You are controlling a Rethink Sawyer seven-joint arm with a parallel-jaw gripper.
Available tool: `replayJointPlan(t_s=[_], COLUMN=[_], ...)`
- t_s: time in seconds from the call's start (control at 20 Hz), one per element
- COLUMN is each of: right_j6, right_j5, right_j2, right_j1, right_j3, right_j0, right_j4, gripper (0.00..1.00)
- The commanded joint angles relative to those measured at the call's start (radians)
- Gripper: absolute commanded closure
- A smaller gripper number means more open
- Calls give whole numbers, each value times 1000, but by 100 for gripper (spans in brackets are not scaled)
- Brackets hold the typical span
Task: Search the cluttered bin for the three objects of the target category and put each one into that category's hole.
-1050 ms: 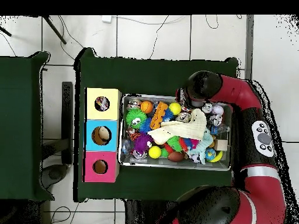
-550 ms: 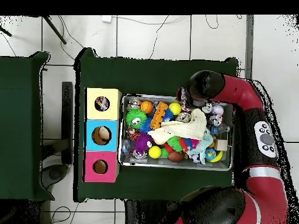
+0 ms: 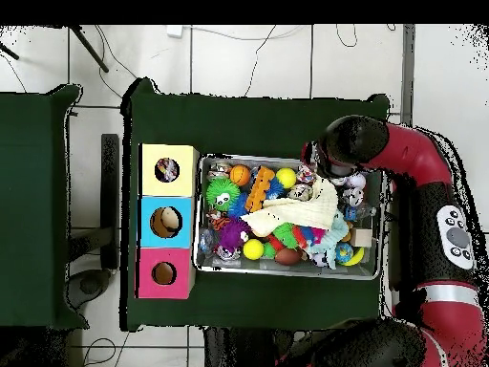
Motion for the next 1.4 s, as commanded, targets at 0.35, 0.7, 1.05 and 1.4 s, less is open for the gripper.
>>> replayJointPlan(t_s=[0.35,0.7,1.05,1.4], right_j6=[-226,-180,-200,-211], right_j5=[-94,-149,-137,-100], right_j2=[36,35,58,66], right_j1=[-67,-73,0,26], right_j3=[192,258,176,137], right_j0=[-12,-2,-9,-20], right_j4=[-73,-85,-89,-74], gripper=[0,0,0,0])
